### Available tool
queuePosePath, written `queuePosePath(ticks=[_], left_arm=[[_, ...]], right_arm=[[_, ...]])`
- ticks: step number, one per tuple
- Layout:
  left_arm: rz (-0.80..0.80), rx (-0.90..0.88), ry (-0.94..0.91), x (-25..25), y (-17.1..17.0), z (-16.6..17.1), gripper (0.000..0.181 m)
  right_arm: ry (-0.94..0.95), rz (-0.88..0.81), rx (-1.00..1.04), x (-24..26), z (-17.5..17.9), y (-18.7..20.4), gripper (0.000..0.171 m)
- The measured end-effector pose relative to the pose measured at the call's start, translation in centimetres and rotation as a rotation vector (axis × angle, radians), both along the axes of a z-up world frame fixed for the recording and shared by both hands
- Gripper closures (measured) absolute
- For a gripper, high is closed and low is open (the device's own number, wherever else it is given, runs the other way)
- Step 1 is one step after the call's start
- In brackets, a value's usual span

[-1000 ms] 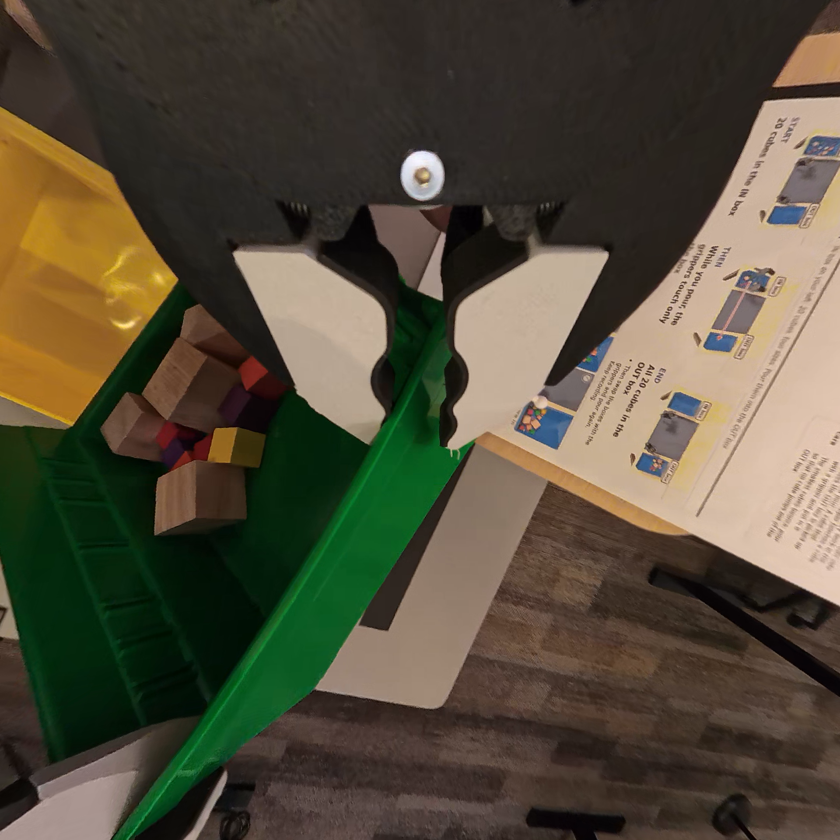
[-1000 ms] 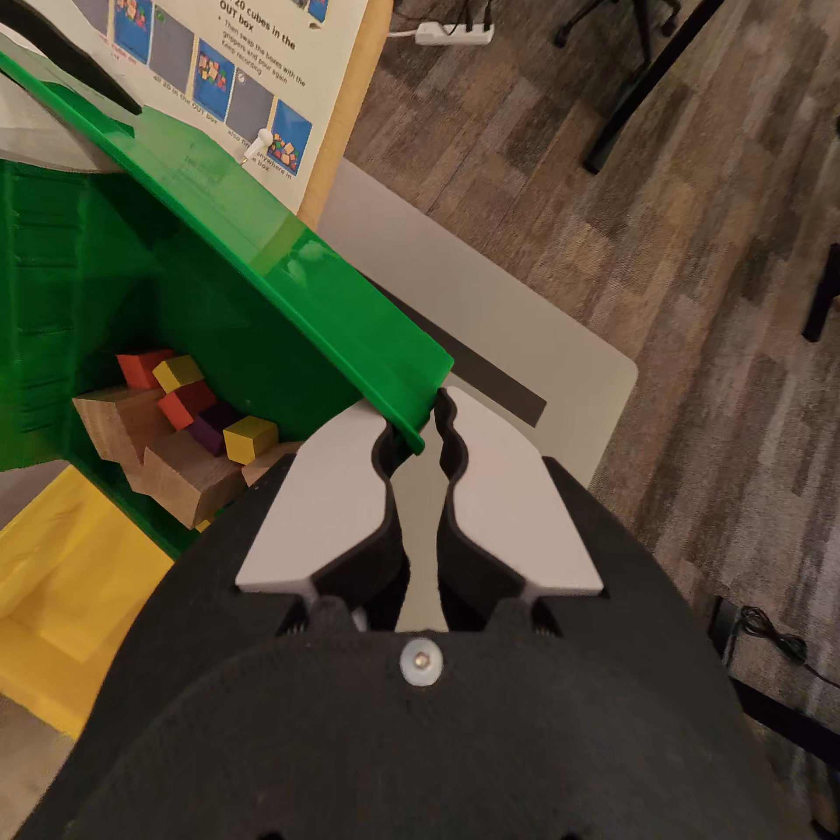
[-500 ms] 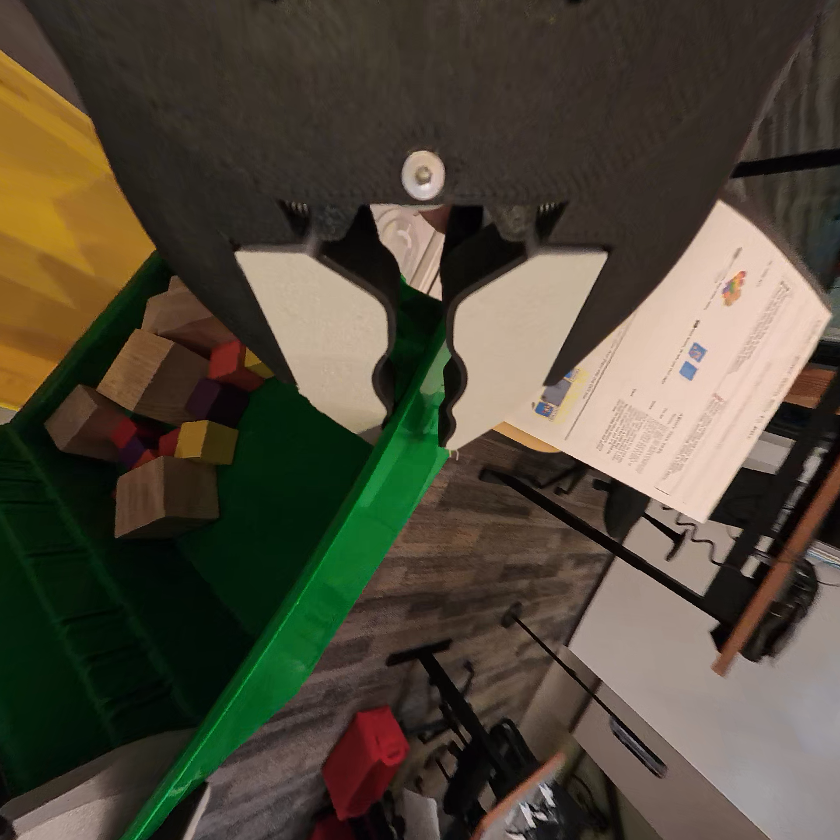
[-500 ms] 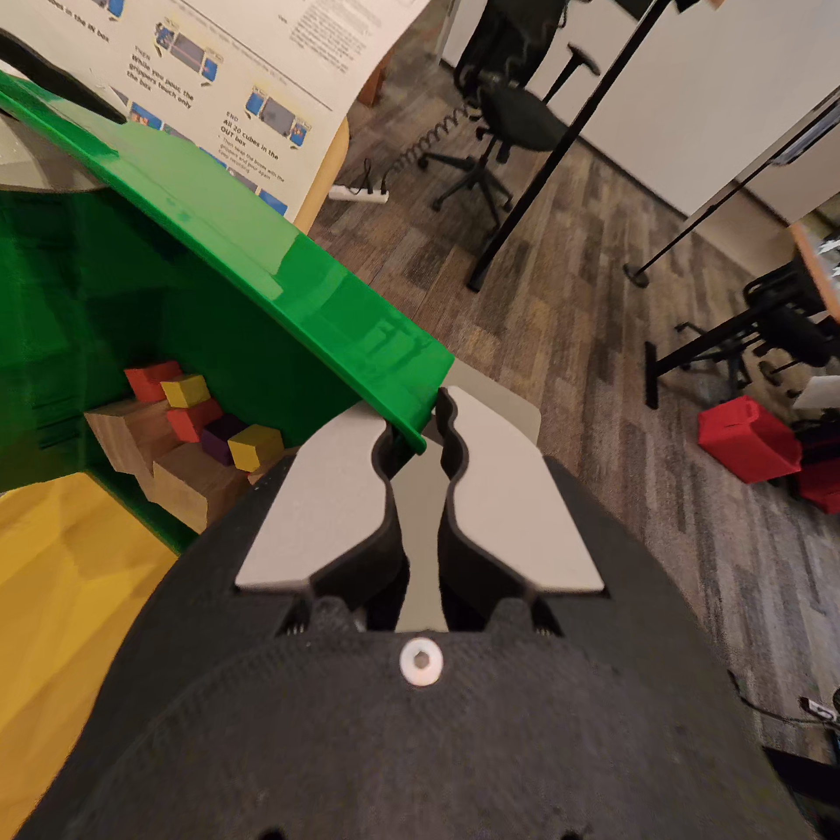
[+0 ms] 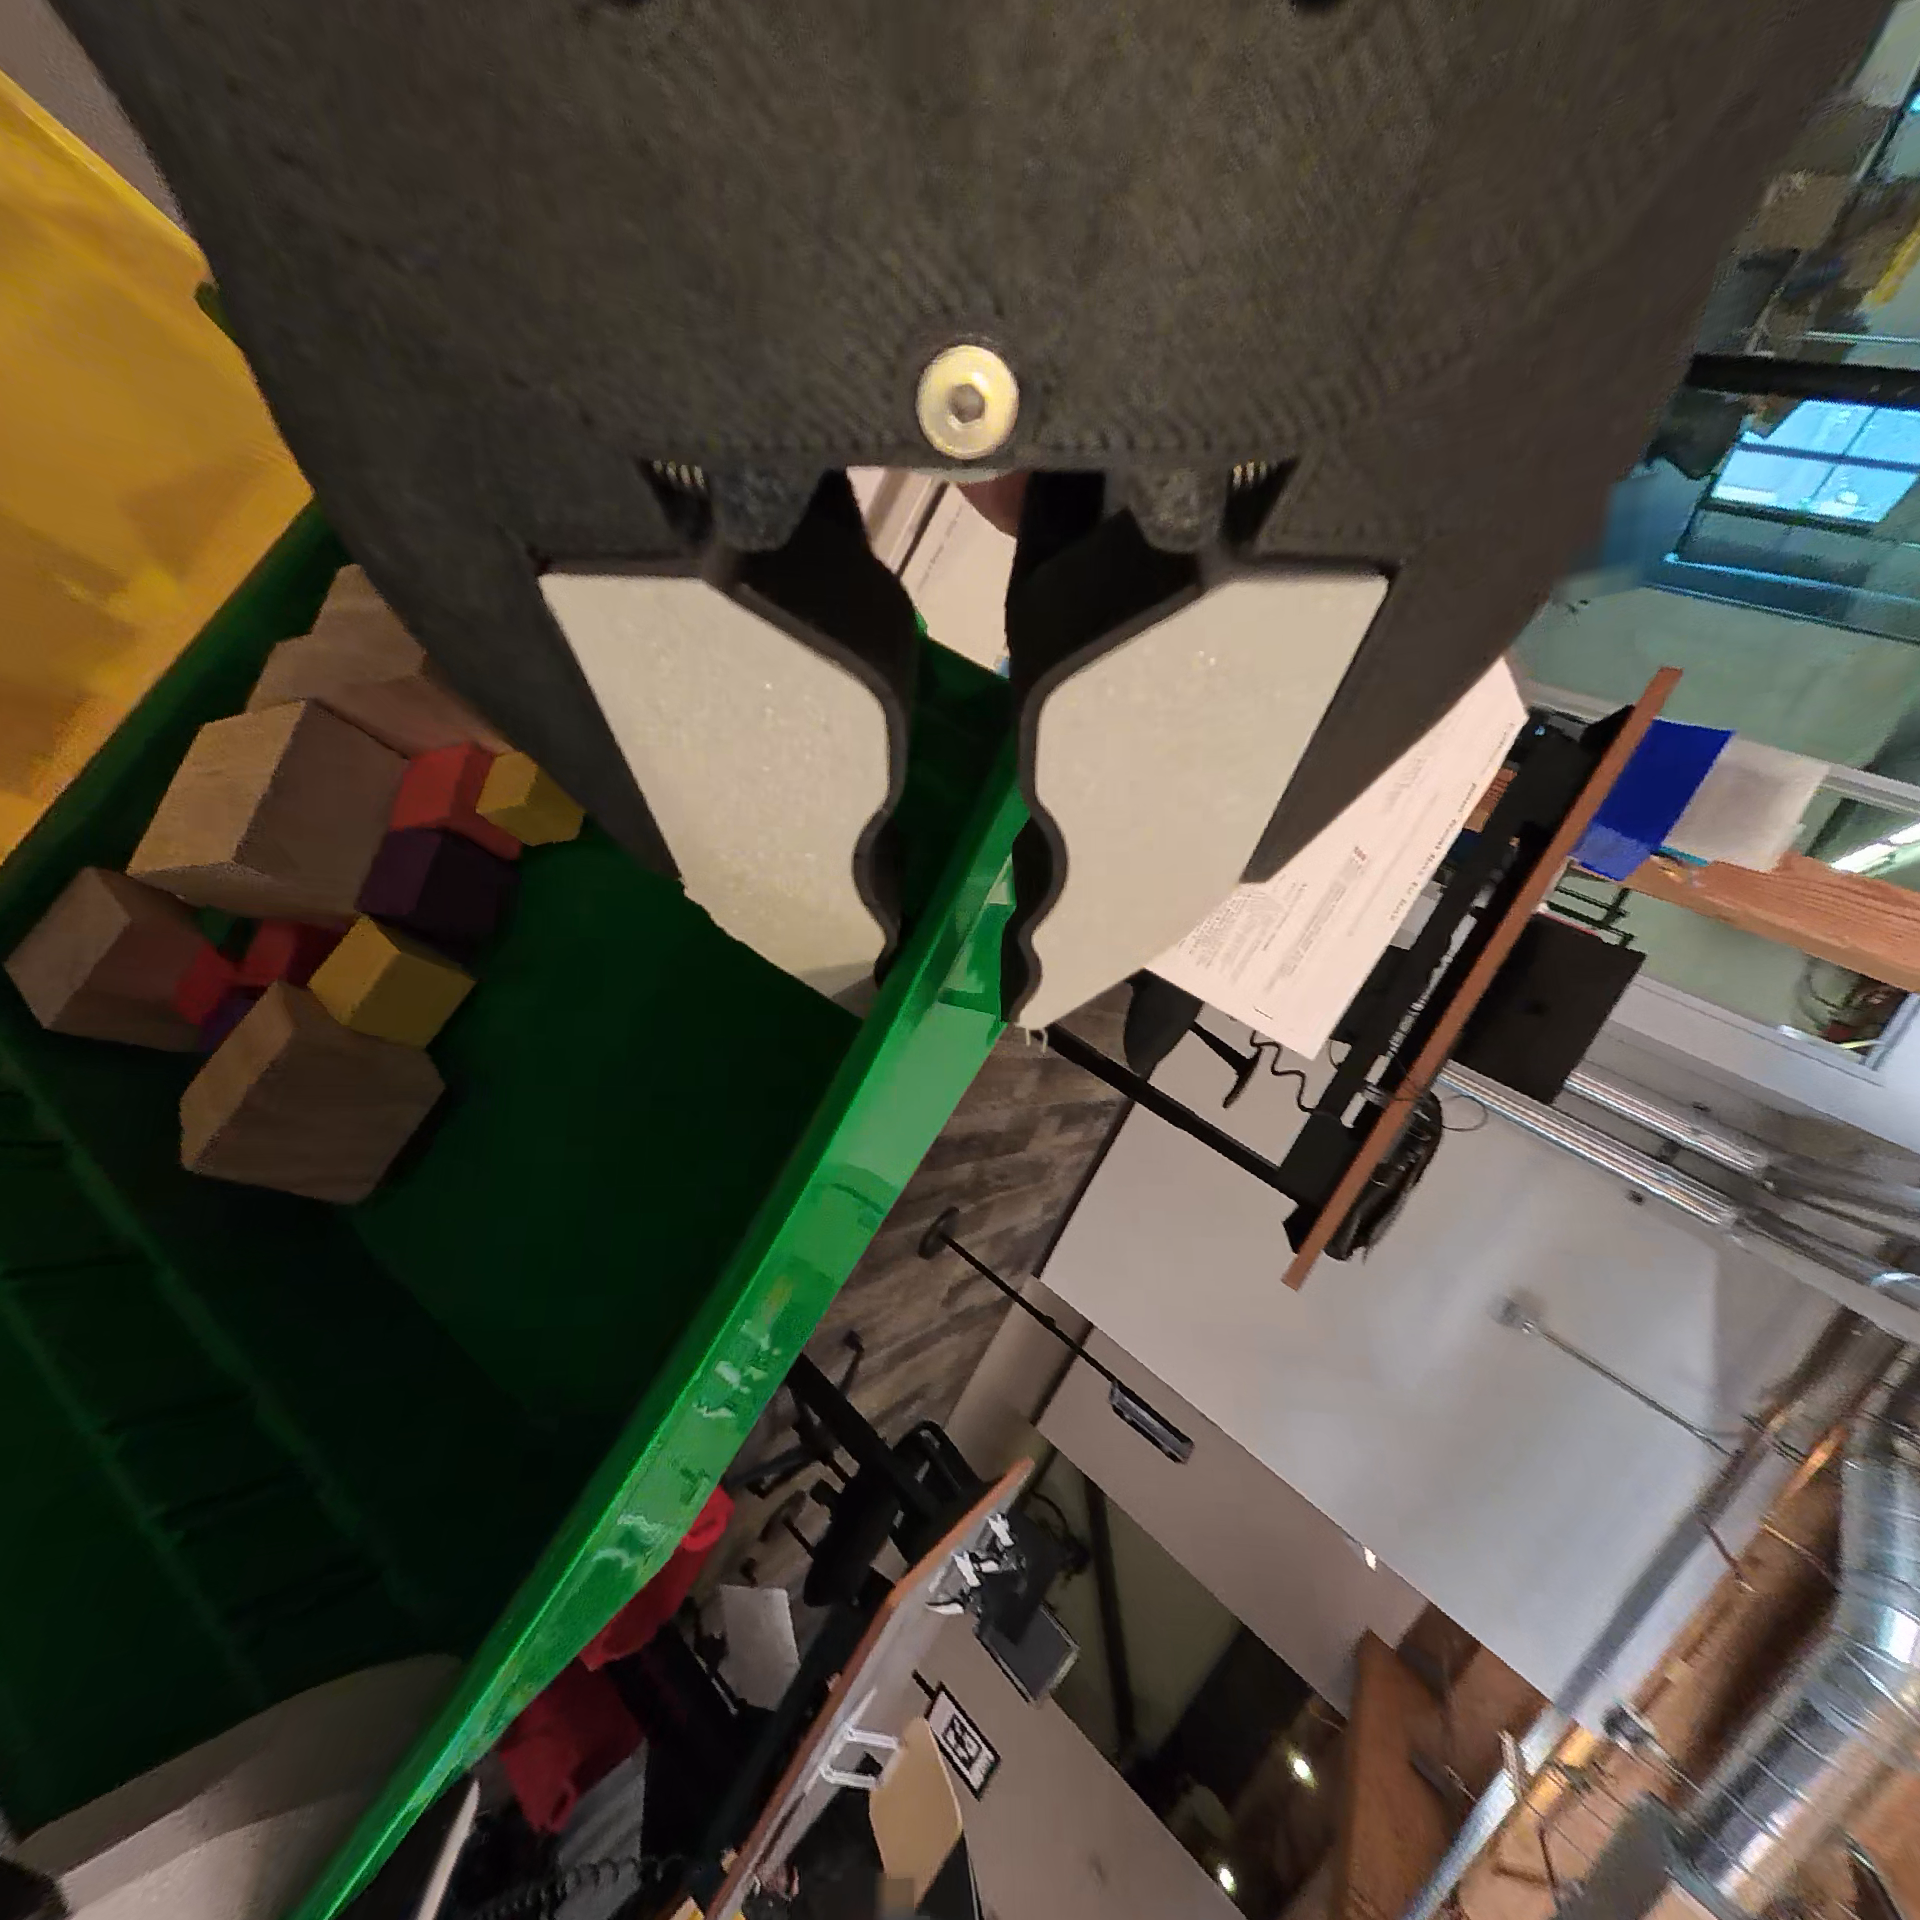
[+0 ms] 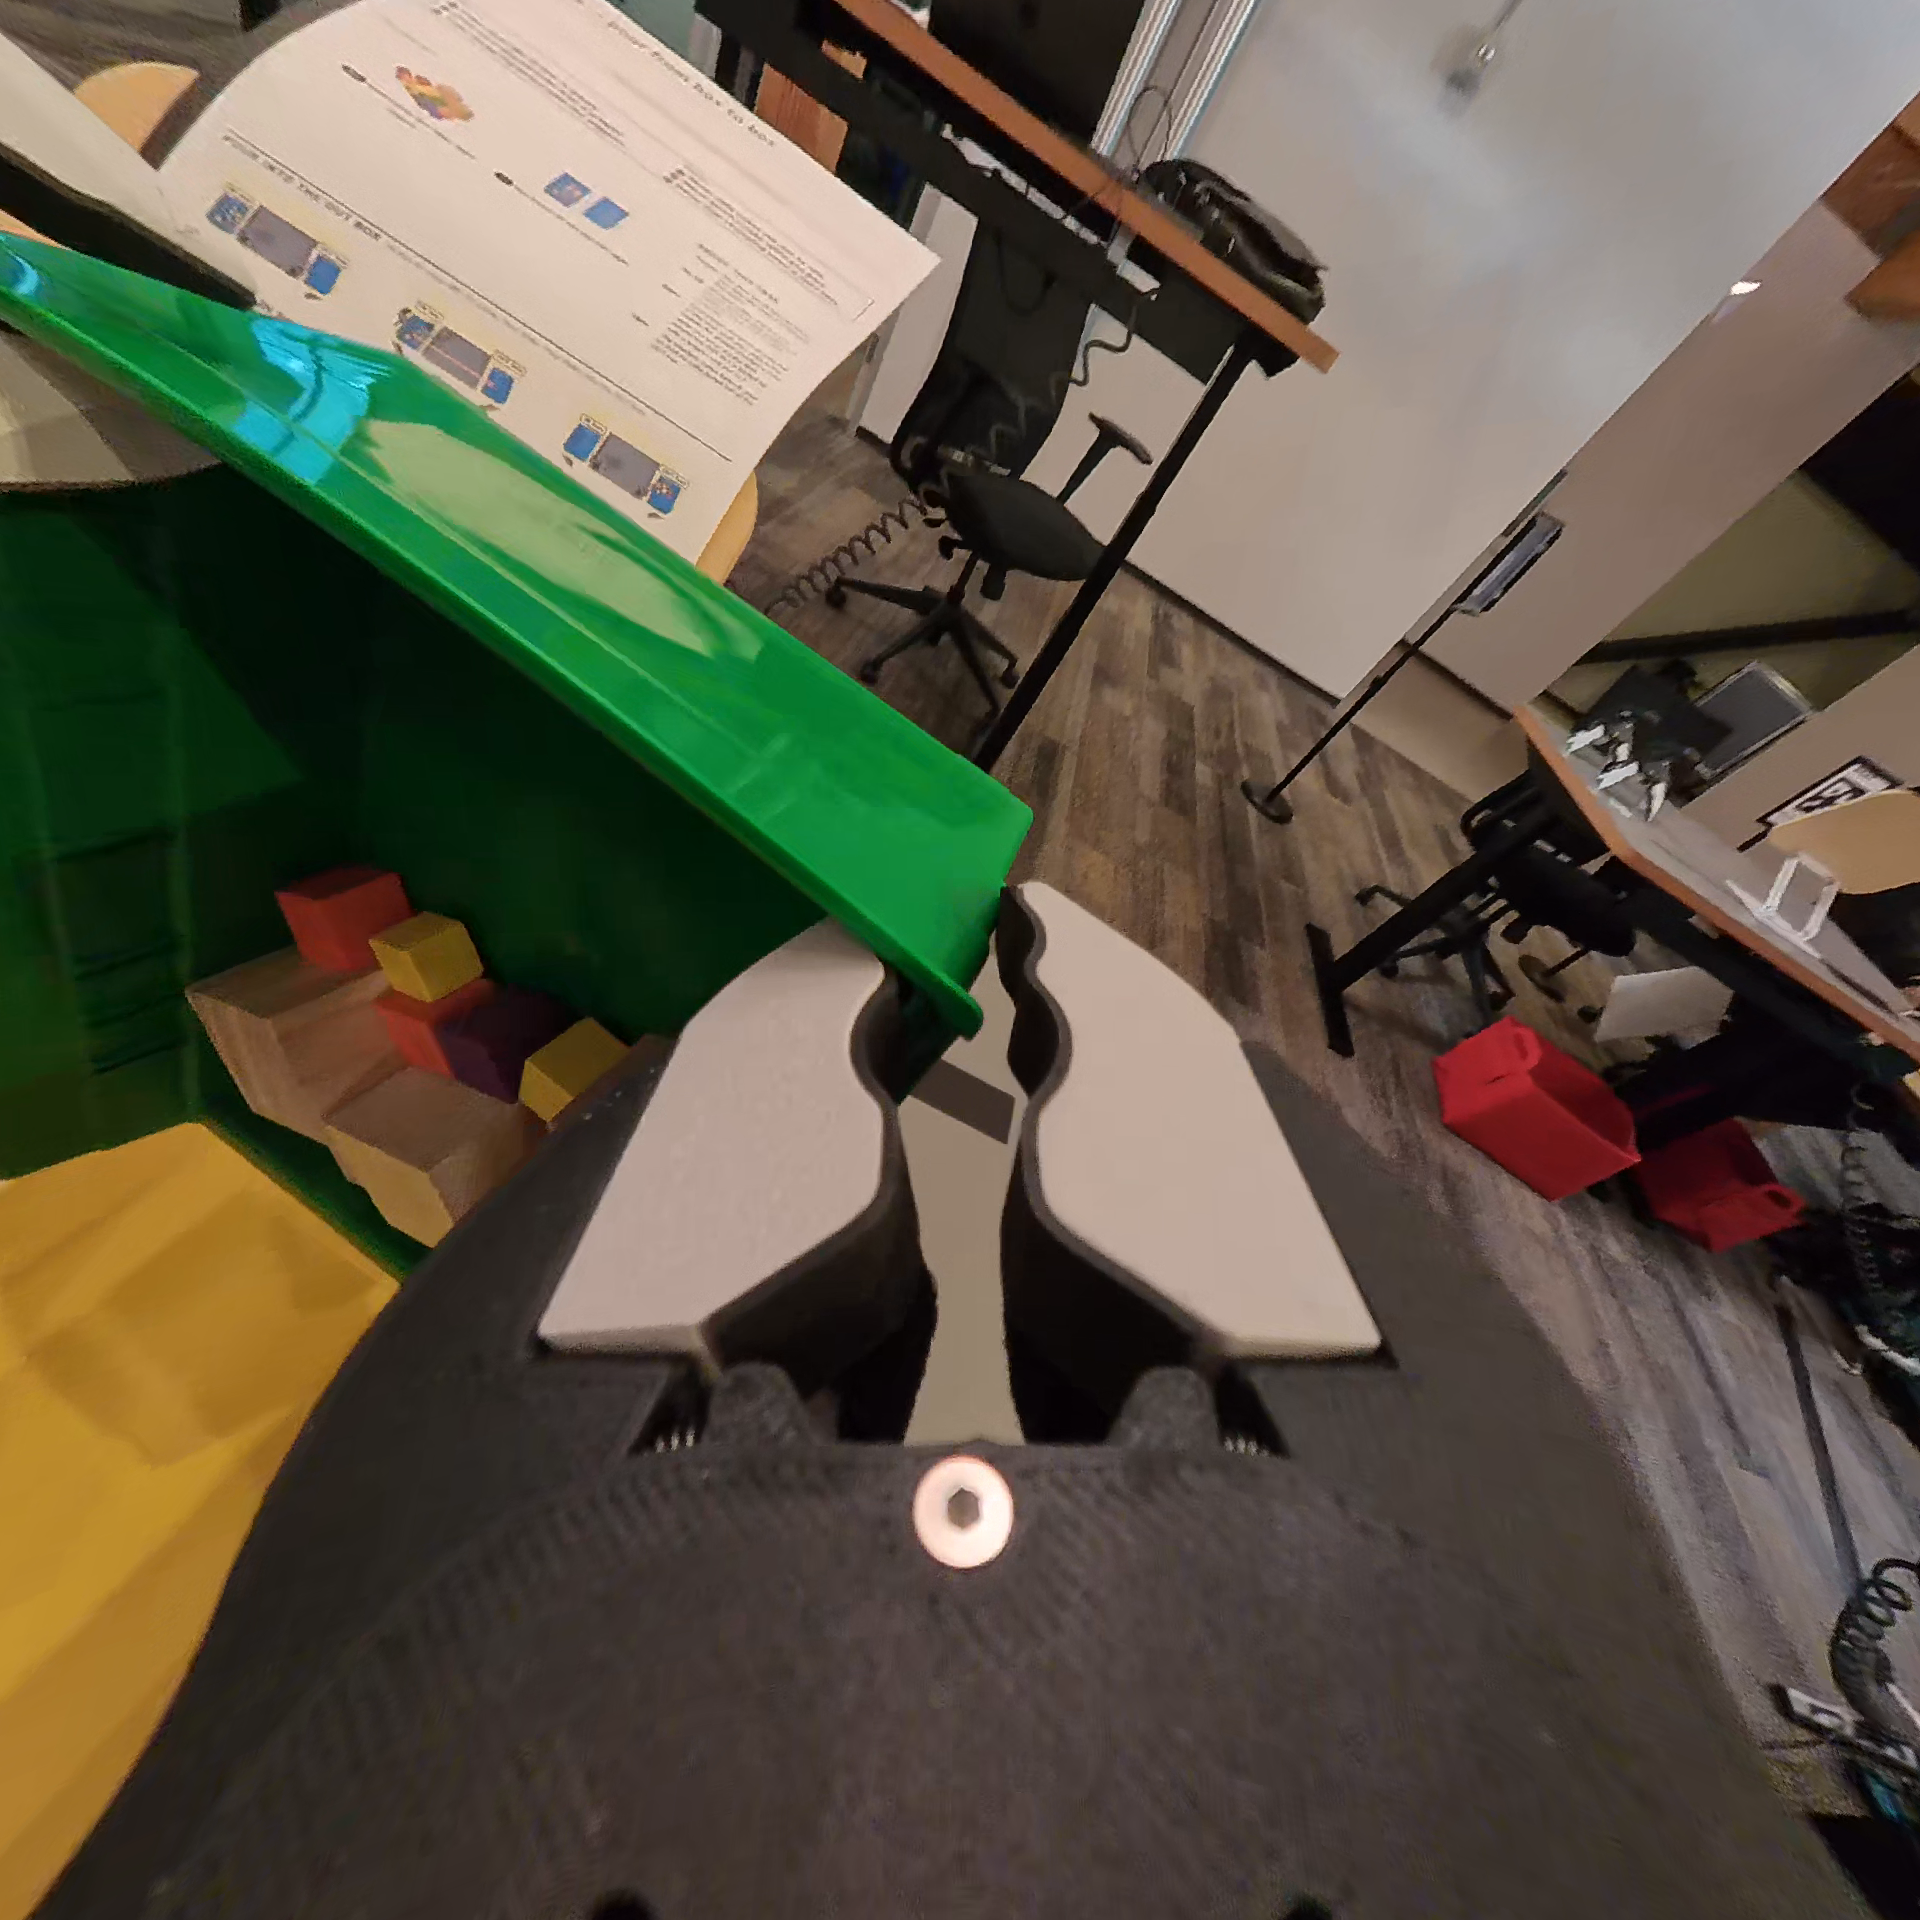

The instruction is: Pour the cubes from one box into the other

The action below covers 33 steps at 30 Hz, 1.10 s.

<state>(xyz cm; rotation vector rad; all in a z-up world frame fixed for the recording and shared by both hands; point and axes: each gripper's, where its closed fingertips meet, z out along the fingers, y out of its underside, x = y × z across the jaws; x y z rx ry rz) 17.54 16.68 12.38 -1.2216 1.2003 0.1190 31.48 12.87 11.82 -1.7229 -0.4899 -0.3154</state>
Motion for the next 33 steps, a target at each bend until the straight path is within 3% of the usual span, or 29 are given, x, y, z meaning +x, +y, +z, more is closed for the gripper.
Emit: queuePosePath(ticks=[33], left_arm=[[-0.015, 0.236, -0.126, -2.6, -4.2, -0.3, 0.167]], right_arm=[[-0.047, -0.007, 0.227, -2.8, 0.5, -4.1, 0.16]])
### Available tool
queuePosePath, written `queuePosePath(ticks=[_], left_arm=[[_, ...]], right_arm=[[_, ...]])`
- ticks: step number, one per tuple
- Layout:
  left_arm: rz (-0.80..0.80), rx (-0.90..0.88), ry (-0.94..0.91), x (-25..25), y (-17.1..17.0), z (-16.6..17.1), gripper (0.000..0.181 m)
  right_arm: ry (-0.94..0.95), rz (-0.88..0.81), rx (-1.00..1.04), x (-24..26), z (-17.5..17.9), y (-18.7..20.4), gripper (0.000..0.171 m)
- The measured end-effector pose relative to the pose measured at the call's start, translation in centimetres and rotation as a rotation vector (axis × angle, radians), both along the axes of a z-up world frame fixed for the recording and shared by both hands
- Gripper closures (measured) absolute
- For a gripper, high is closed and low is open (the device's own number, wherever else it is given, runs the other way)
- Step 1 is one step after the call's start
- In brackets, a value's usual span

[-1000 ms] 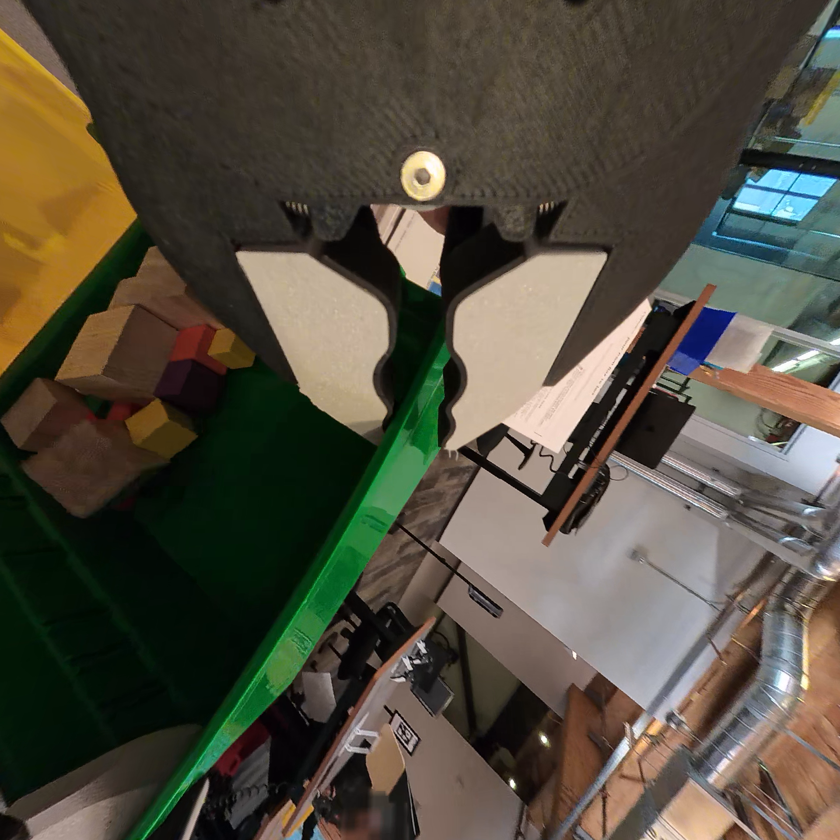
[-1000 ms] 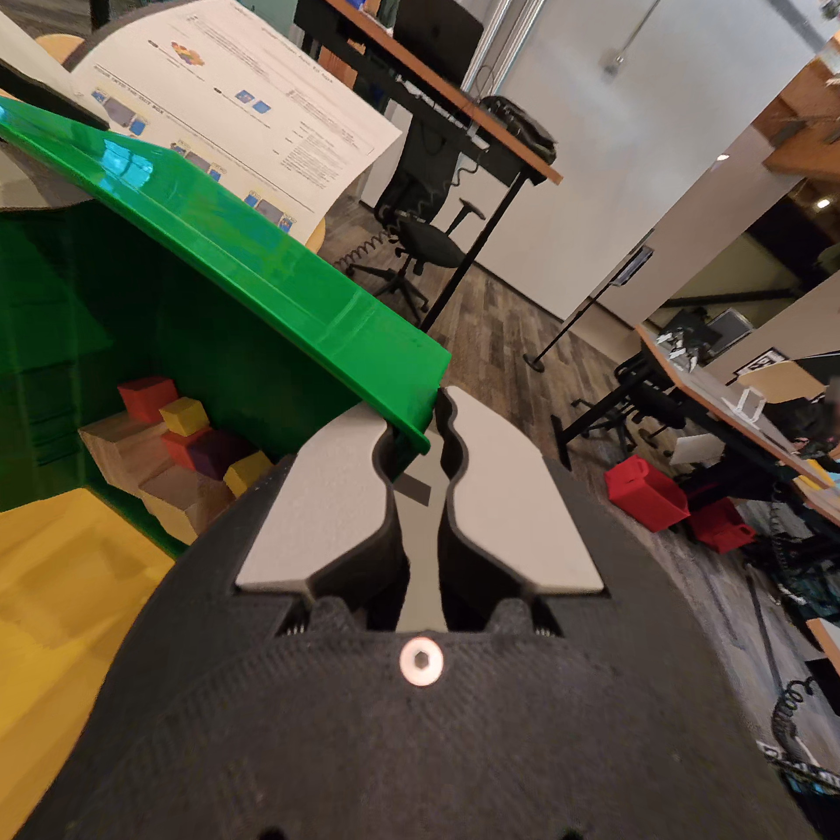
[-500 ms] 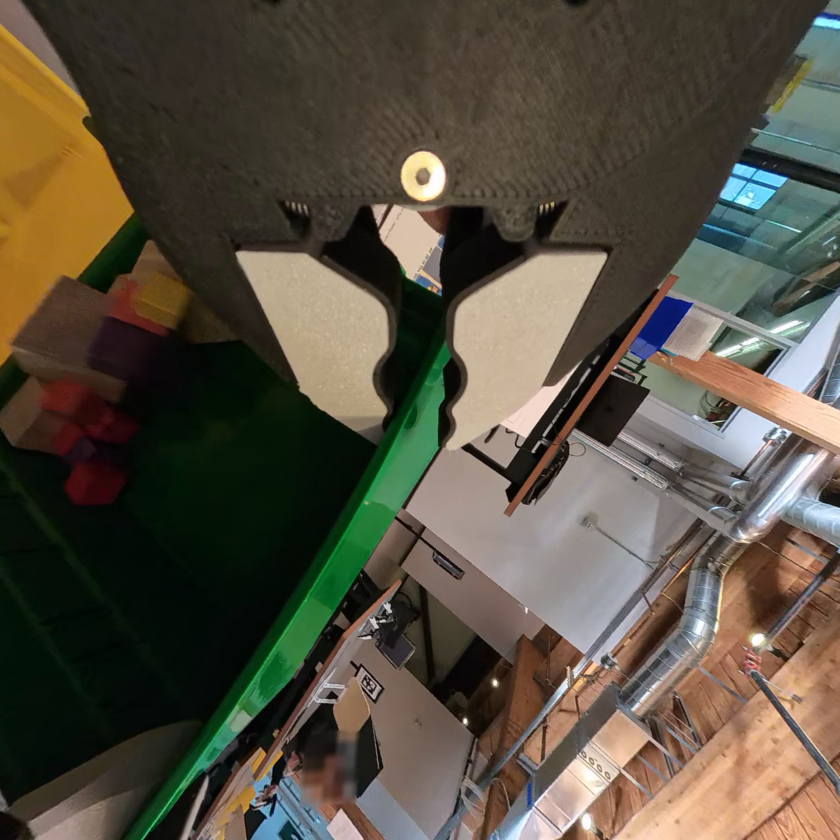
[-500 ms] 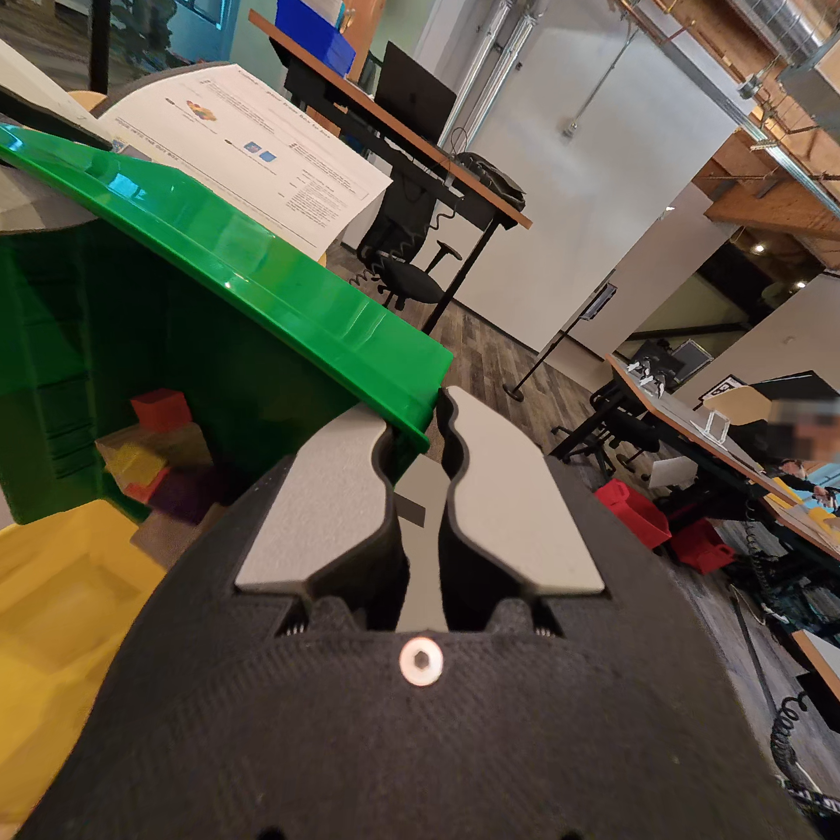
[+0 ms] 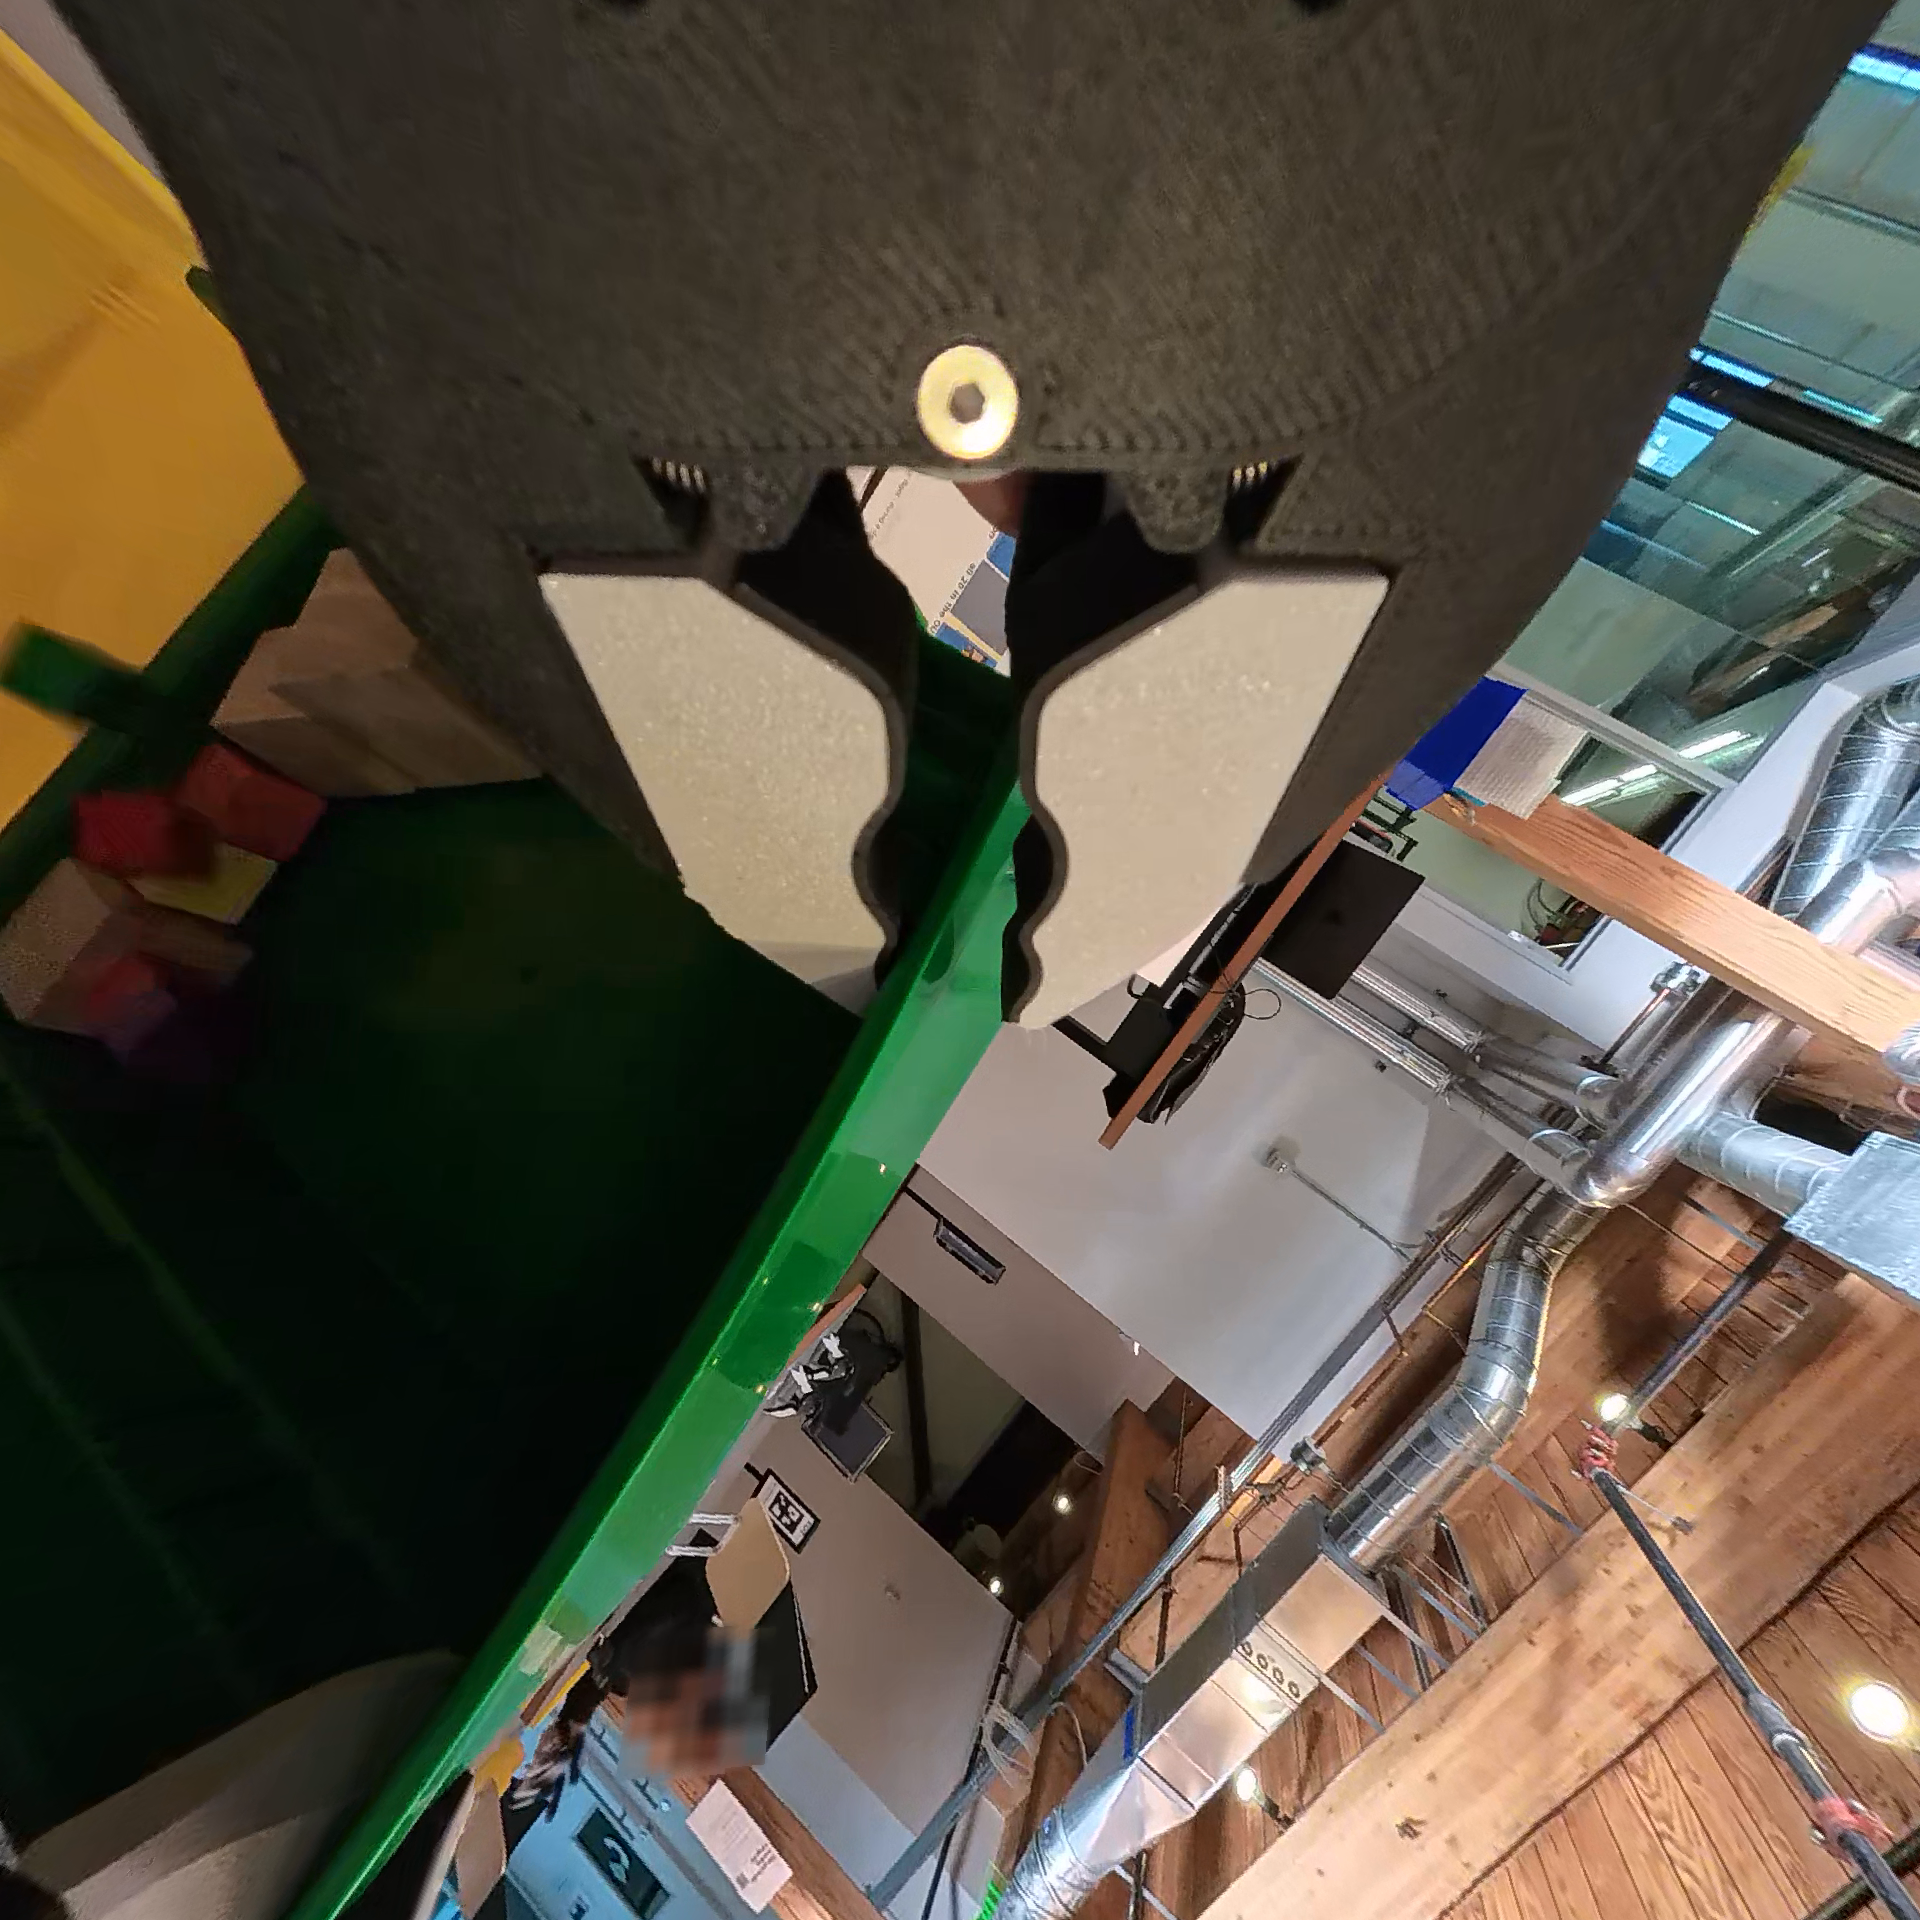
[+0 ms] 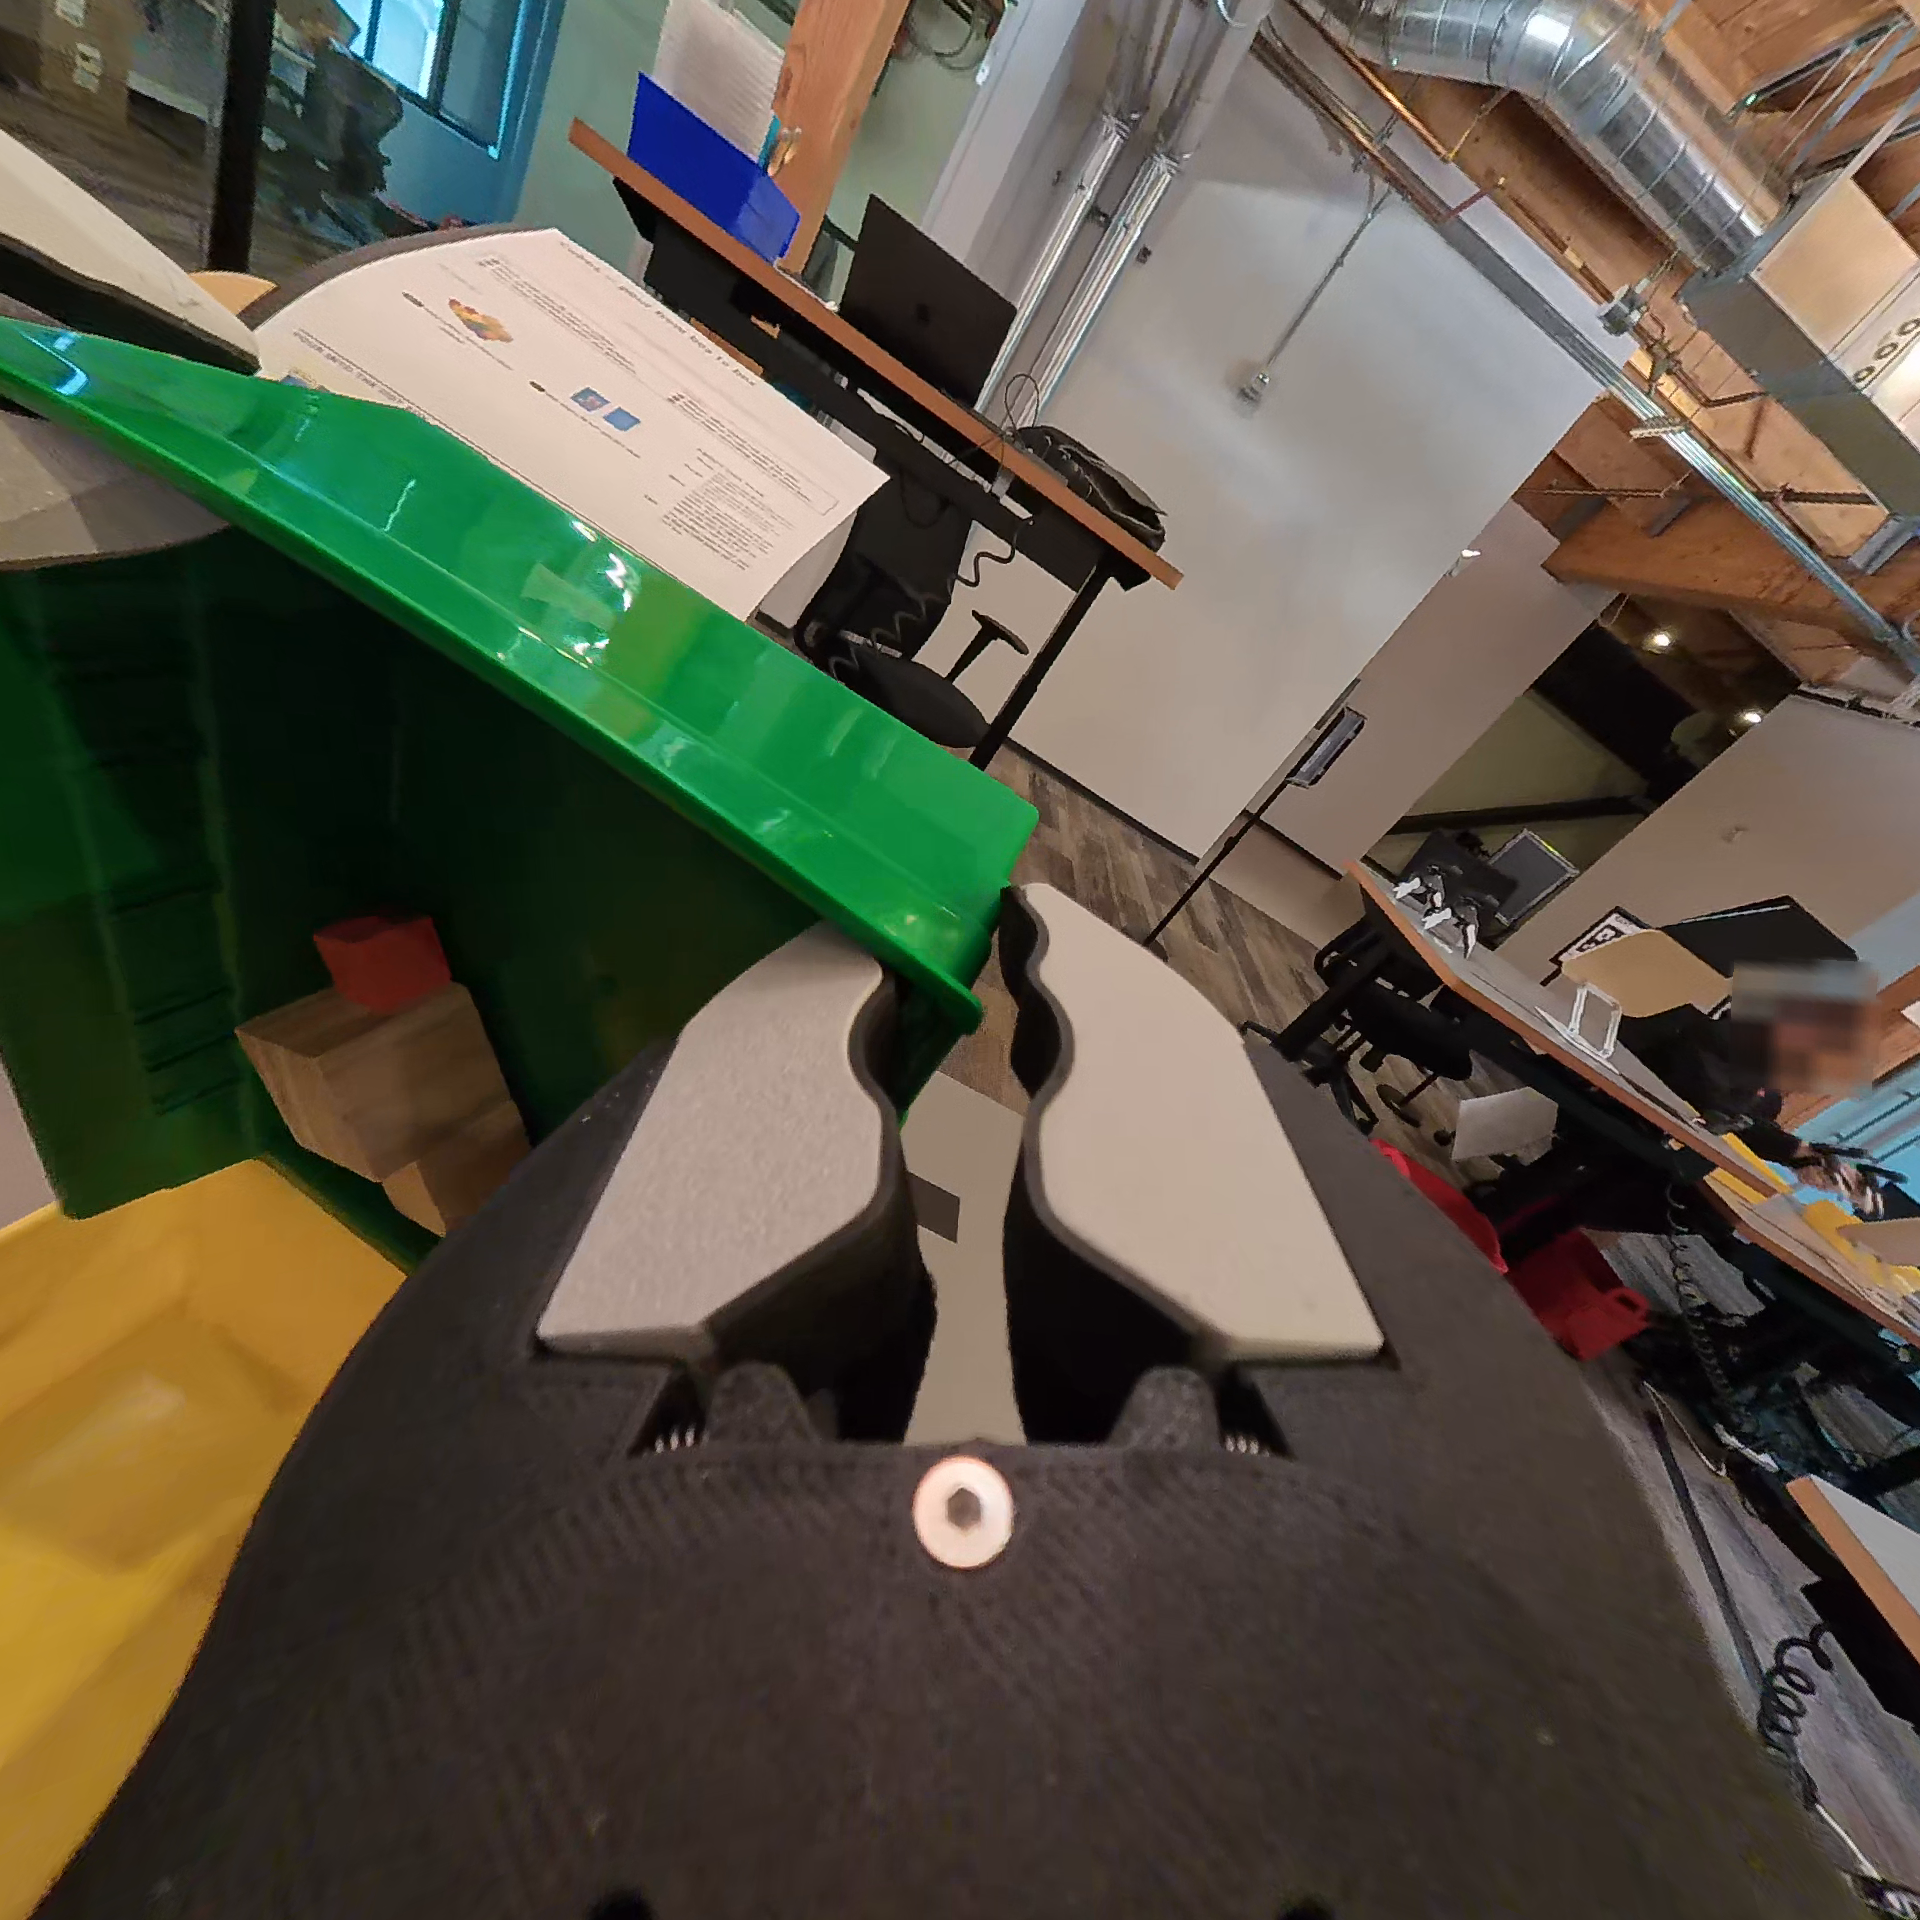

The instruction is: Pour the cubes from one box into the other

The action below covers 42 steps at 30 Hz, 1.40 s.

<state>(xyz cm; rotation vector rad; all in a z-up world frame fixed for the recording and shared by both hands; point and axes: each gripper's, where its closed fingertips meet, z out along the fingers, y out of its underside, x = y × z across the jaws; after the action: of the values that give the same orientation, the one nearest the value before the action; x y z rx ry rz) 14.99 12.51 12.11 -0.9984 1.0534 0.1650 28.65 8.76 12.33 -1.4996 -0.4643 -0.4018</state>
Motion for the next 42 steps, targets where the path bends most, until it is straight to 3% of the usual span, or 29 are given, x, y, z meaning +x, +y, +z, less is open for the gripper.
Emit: queuePosePath(ticks=[23, 35, 42], left_arm=[[0.004, 0.159, -0.079, -1.1, -2.5, 0.8, 0.166], [0.013, 0.152, -0.082, -1.2, -1.9, 0.8, 0.165], [-0.001, 0.088, -0.08, -3.8, -1.2, 3.0, 0.165]], right_arm=[[-0.025, 0.037, 0.125, -0.9, 1.1, -2.4, 0.159], [-0.008, 0.046, 0.109, -0.9, 1.2, -1.9, 0.159], [0.0, 0.136, 0.073, -3.6, 3.9, -2.1, 0.151]])
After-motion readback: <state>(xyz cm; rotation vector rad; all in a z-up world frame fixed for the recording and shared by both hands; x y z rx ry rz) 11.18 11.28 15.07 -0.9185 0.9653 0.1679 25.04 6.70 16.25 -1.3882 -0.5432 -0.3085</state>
